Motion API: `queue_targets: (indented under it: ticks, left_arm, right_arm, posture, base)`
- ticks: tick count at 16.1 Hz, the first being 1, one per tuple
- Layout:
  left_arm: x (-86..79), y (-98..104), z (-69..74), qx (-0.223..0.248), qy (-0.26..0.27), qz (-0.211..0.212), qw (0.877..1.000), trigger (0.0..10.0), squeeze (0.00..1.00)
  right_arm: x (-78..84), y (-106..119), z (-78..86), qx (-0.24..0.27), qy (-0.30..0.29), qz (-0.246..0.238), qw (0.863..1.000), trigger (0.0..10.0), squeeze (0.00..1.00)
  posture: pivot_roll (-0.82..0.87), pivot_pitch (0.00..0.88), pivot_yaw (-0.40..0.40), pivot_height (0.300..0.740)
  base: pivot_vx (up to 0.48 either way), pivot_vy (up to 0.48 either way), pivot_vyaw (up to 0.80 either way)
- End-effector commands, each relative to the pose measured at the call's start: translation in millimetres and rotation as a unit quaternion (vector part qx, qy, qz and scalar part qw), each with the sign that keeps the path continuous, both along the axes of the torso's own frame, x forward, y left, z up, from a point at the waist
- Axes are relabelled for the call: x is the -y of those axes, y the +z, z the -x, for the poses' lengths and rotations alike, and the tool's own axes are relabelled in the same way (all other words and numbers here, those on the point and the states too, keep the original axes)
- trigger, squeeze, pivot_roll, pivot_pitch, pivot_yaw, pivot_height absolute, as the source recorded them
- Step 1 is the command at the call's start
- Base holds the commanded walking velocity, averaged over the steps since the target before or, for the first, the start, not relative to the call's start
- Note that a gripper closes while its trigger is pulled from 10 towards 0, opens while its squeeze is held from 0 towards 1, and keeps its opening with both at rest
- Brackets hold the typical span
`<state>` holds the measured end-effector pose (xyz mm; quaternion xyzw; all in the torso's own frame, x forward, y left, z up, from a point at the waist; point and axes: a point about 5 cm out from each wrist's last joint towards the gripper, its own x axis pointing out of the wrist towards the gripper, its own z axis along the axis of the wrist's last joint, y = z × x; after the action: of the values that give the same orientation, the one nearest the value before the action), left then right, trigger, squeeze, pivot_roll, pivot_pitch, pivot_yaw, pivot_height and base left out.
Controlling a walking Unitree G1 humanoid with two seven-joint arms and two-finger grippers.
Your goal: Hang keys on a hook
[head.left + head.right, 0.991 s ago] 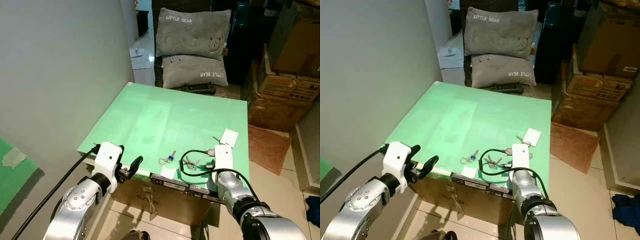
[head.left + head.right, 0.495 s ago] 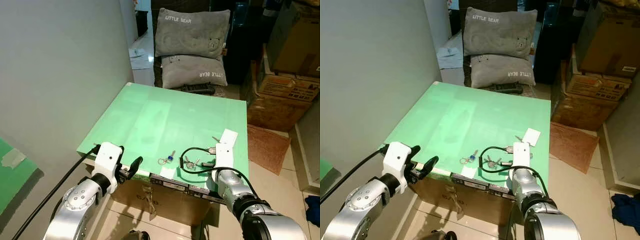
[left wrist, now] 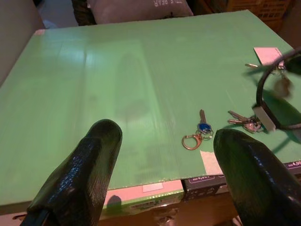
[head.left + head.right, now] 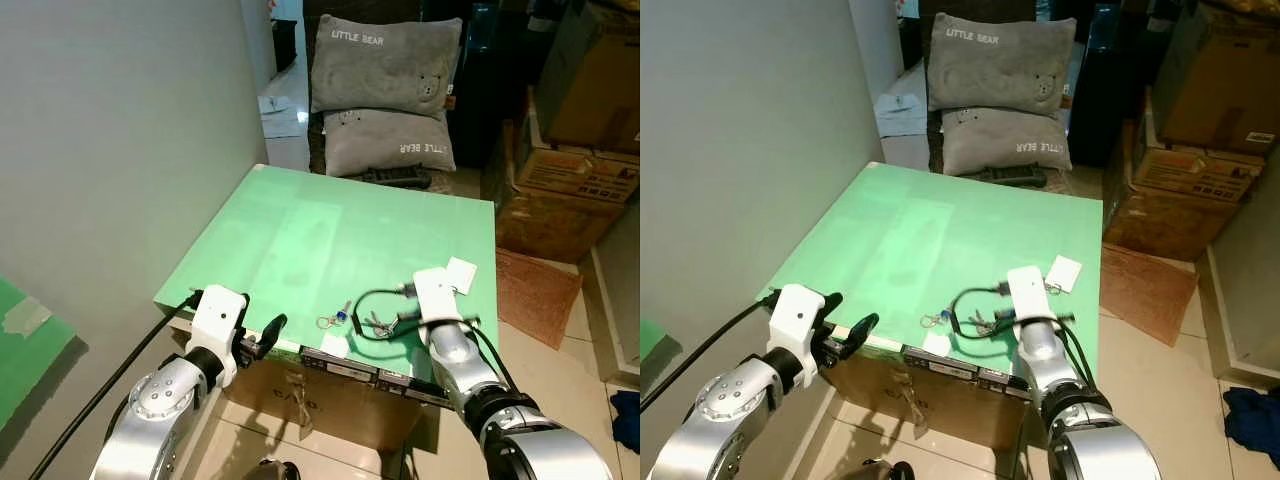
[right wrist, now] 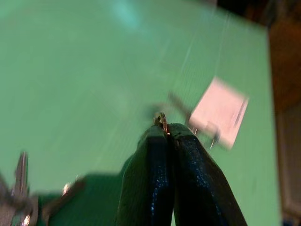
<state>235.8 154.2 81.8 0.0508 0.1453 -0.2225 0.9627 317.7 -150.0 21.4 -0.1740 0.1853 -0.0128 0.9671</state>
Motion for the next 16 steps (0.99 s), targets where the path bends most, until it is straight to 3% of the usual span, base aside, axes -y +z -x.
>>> queue_targets:
  ticks: [1,5,9,12,16]
  left_arm:
    - [1.1,1.2,-3.3,0.004,-0.003,-0.004,1.0,10.0,0.0]
    - [2.0,1.4,-8.6,0.01,0.001,0.0,1.0,10.0,0.0]
    - [-9.6,19.4,-32.6,0.039,0.107,0.117,0.987,10.0,0.0]
    - [-10.1,31.5,-41.6,0.083,0.131,0.105,0.982,10.0,0.0]
    - [-0.6,33.2,-39.5,0.079,0.138,0.124,0.98,10.0,0.0]
  right_arm:
    - [-9.0,5.5,-1.2,0.033,0.022,0.016,0.999,0.0,0.0]
    - [-14.8,26.3,-3.9,0.137,0.044,0.062,0.988,0.0,0.0]
    - [-11.9,69.0,12.7,0.286,0.026,0.011,0.958,0.0,0.0]
    - [-3.8,85.5,28.0,0.313,0.016,-0.015,0.95,0.0,0.0]
    - [-5.4,100.7,40.5,0.316,0.024,-0.036,0.948,0.0,0.0]
  posture:
    - [0.1,0.077,0.079,0.74]
    - [0.08,0.057,0.073,0.74]
    - [0.04,0.005,0.058,0.74]
    - [0.02,0.0,0.052,0.74]
    - [-0.02,0.0,0.043,0.74]
  base:
    - [0.0,0.0,0.0]
    - [0.0,0.0,0.0]
    - [0.0,0.0,0.0]
    - [0.0,0.0,0.0]
    - [0.0,0.0,0.0]
